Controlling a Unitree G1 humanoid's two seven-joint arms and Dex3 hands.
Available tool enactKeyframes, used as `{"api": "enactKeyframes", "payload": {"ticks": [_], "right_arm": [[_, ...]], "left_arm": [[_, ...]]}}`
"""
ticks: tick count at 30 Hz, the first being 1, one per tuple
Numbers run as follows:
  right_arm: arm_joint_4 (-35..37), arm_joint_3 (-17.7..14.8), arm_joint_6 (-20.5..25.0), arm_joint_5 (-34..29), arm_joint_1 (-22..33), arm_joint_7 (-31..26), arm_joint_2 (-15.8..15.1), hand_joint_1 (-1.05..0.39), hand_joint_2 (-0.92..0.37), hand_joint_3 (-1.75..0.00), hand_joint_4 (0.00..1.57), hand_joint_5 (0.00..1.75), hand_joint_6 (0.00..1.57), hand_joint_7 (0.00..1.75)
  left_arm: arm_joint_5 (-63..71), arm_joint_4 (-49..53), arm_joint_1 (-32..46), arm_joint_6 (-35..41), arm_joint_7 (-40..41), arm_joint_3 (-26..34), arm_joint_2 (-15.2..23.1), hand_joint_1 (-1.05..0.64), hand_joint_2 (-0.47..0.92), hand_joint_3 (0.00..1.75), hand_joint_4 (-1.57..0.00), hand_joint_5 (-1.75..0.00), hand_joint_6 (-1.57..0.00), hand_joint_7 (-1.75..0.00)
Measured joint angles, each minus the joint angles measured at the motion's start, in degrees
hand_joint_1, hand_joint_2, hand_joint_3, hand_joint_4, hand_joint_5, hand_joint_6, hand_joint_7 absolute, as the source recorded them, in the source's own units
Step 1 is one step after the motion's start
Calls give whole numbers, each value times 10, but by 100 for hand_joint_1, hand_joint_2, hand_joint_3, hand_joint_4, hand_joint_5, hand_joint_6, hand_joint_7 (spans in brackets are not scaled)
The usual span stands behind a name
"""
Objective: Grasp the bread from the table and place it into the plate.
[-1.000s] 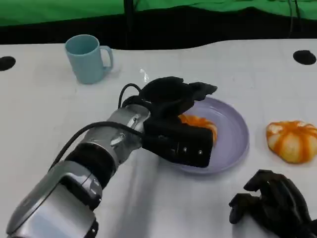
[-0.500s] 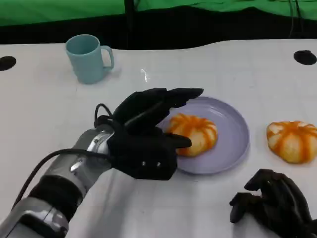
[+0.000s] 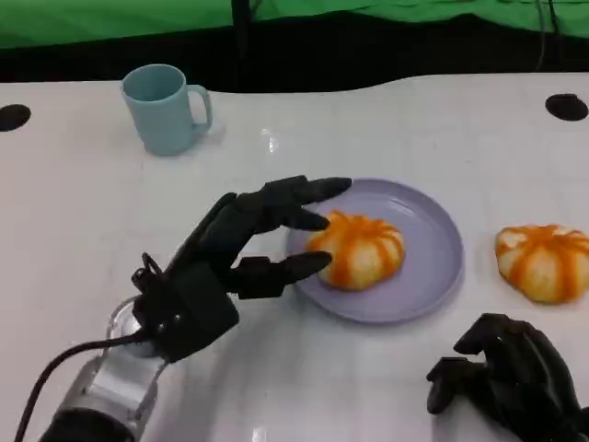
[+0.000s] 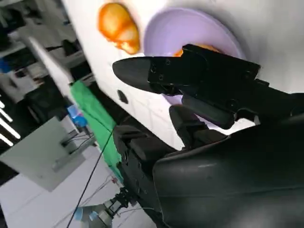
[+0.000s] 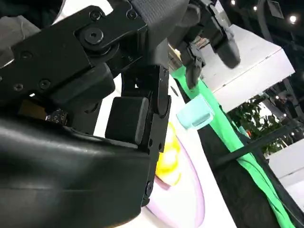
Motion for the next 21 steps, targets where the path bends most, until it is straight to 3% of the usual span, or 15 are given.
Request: {"api": "enactKeyframes", "payload": {"ticks": [2, 6, 8, 11, 13, 15, 17, 21], "right_arm": [[-2, 0, 5, 1, 0, 0, 0, -105, -75, 0, 156, 73, 157, 31], [-3, 0, 16, 3, 0, -1, 0, -104, -75, 0, 156, 73, 157, 31], [-5, 0, 18, 4, 1, -1, 0, -105, -75, 0, 156, 73, 157, 31], [-8, 0, 17, 4, 2, -1, 0, -105, -75, 0, 156, 73, 157, 31], [-9, 1, 17, 4, 2, -1, 0, -105, -76, -1, 155, 73, 157, 31], [-9, 1, 16, 4, 2, -1, 0, -104, -75, 0, 155, 73, 157, 30], [-10, 1, 16, 4, 3, -1, 0, -104, -75, 0, 156, 73, 157, 31], [-10, 1, 16, 4, 3, -1, 0, -104, -76, 0, 156, 73, 157, 32]], "left_arm": [[-23, -20, 17, 5, -23, 9, -1, -62, 92, 40, -59, -107, -75, -26], [-71, -56, 56, 17, -66, 27, -3, -62, 92, 38, -59, -123, -78, -33], [-99, -65, 72, 20, -87, 38, -7, -62, 92, 38, -59, -130, -72, -53], [-126, -78, 99, 21, -111, 53, -13, -62, 92, 39, -59, -137, -70, -63], [-140, -86, 109, 25, -124, 62, -17, -63, 92, 38, -54, -160, -67, -81], [-174, -105, 125, 43, -139, 73, -27, -65, 92, 37, -51, -171, -62, -100], [-199, -118, 143, 63, -152, 82, -37, -67, 92, 38, -50, -174, -56, -119], [-227, -126, 167, 87, -179, 95, -42, -67, 92, 39, -51, -175, -53, -127]]}}
